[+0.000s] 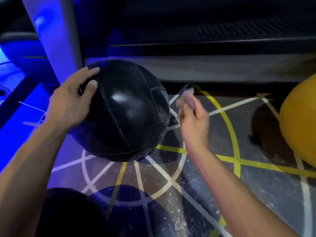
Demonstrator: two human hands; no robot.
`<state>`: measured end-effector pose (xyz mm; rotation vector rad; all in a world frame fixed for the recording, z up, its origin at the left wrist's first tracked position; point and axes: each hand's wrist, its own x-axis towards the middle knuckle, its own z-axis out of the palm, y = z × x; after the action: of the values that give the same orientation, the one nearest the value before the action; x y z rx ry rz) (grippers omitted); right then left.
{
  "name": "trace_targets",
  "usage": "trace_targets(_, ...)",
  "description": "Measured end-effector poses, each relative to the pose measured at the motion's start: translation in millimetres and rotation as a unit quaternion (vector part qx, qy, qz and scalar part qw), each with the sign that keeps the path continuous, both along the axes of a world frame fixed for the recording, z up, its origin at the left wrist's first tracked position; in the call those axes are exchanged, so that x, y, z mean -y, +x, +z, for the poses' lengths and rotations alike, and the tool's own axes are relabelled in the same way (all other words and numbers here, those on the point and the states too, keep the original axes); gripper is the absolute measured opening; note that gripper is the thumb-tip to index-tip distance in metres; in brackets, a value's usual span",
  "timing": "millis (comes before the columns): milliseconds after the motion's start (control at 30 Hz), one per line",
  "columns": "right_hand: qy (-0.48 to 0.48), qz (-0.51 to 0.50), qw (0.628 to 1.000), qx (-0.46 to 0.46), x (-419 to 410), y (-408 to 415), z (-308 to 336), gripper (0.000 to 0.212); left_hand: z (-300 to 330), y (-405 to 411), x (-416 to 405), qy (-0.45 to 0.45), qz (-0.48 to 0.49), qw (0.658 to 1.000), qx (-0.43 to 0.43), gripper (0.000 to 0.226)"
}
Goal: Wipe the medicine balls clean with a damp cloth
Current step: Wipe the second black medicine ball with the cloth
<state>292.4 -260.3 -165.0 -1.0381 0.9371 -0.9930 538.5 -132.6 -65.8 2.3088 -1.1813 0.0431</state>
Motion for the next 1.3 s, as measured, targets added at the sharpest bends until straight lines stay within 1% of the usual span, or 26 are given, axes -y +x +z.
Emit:
trace_targets(33, -0.093, 0.009, 0.995, -0.022, -2, 6, 15, 0.044, -1, 5, -1, -0.003, 0.005, 1.000, -0.006, 0.040)
trace_targets(100, -0.261, 0.065, 0.962, -0.045, -19, 16, 20, 0.050, -2, 11, -3, -0.001, 0.007, 1.000, -0.011, 0.040)
trace_targets(167, -0.346, 0.130, 0.926, -0.075, -48, 24, -6, 0.052, -2, 19, -5, 0.000, 0.010, 1.000, -0.020, 0.039)
trace_targets(200, -0.344, 0.143, 0.923, -0.101, -57, 22, -23, 0.053, -3, 22, -6, -0.004, 0.010, 1.000, -0.028, 0.039)
trace_targets(233, -0.308, 0.142, 0.932, -0.124, -60, 17, -42, 0.053, -4, 24, -9, -0.010, 0.007, 0.999, -0.032, 0.038)
trace_targets(267, -0.244, 0.131, 0.950, -0.147, -59, 14, -53, 0.050, -4, 29, -12, -0.015, 0.006, 0.999, -0.035, 0.038)
trace_targets(333, -0.045, 0.102, 0.972, -0.209, -50, 12, -69, 0.039, -7, 40, -19, -0.025, 0.006, 0.998, -0.053, 0.039)
trace_targets(367, 0.085, 0.087, 0.974, -0.191, -43, 12, -72, 0.034, -9, 45, -22, -0.031, 0.005, 0.998, -0.063, 0.039)
trace_targets(400, 0.185, 0.079, 0.969, -0.145, -37, 14, -70, 0.031, -9, 52, -25, -0.033, 0.009, 0.997, -0.076, 0.039)
trace_targets(433, 0.225, 0.070, 0.967, -0.098, -33, 17, -63, 0.027, -10, 61, -30, -0.035, 0.018, 0.995, -0.088, 0.038)
trace_targets(467, 0.218, 0.051, 0.973, -0.058, -30, 19, -51, 0.025, -12, 68, -34, -0.037, 0.027, 0.994, -0.098, 0.038)
trace_targets(533, 0.141, 0.020, 0.990, 0.007, -19, 25, -24, 0.033, -14, 77, -41, -0.040, 0.043, 0.992, -0.110, 0.038)
trace_targets(567, 0.064, 0.017, 0.998, 0.003, -14, 29, -11, 0.039, -13, 80, -42, -0.044, 0.047, 0.991, -0.120, 0.038)
trace_targets(633, -0.114, 0.042, 0.990, -0.073, -19, 43, 12, 0.047, -13, 82, -40, -0.055, 0.052, 0.988, -0.136, 0.037)
trace_targets(700, -0.278, 0.113, 0.949, -0.096, -47, 52, 13, 0.049, -11, 79, -32, -0.046, 0.053, 0.989, -0.131, 0.037)
trace_targets(767, -0.395, 0.194, 0.891, -0.112, -82, 49, -23, 0.048, -8, 73, -22, -0.041, 0.068, 0.989, -0.126, 0.037)
trace_targets(833, -0.425, 0.241, 0.859, -0.149, -92, 30, -54, 0.050, -3, 66, -13, -0.029, 0.079, 0.990, -0.110, 0.037)
trace_targets(900, -0.434, 0.265, 0.848, -0.148, -82, 12, -62, 0.050, 1, 59, -5, -0.008, 0.079, 0.993, -0.091, 0.039)
trace_targets(933, -0.423, 0.273, 0.852, -0.143, -78, 6, -58, 0.048, 3, 54, 1, 0.000, 0.077, 0.994, -0.083, 0.039)
trace_targets(967, -0.390, 0.281, 0.867, -0.132, -75, 1, -49, 0.045, 5, 49, 8, 0.005, 0.077, 0.995, -0.067, 0.039)
trace_targets(1033, -0.276, 0.279, 0.912, -0.121, -74, -6, -30, 0.039, 9, 36, 23, 0.023, 0.088, 0.995, -0.027, 0.037)
trace_targets(1100, -0.194, 0.254, 0.938, -0.130, -72, -16, -18, 0.036, 14, 20, 41, 0.033, 0.077, 0.996, -0.016, 0.038)
trace_targets(1167, -0.127, 0.226, 0.957, -0.133, -69, -21, -13, 0.037, 19, 5, 53, 0.034, 0.016, 0.998, -0.047, 0.048)
trace_targets(1233, -0.002, 0.177, 0.979, -0.098, -61, -27, -18, 0.038, 26, -6, 48, -0.012, -0.067, 0.993, -0.094, 0.065)
trace_targets(1267, 0.078, 0.146, 0.983, -0.073, -58, -32, -22, 0.035, 28, -7, 39, -0.025, -0.097, 0.991, -0.090, 0.070)
trace_targets(1300, 0.147, 0.114, 0.981, -0.057, -54, -39, -25, 0.031, 28, -9, 28, -0.021, -0.109, 0.992, -0.057, 0.074)
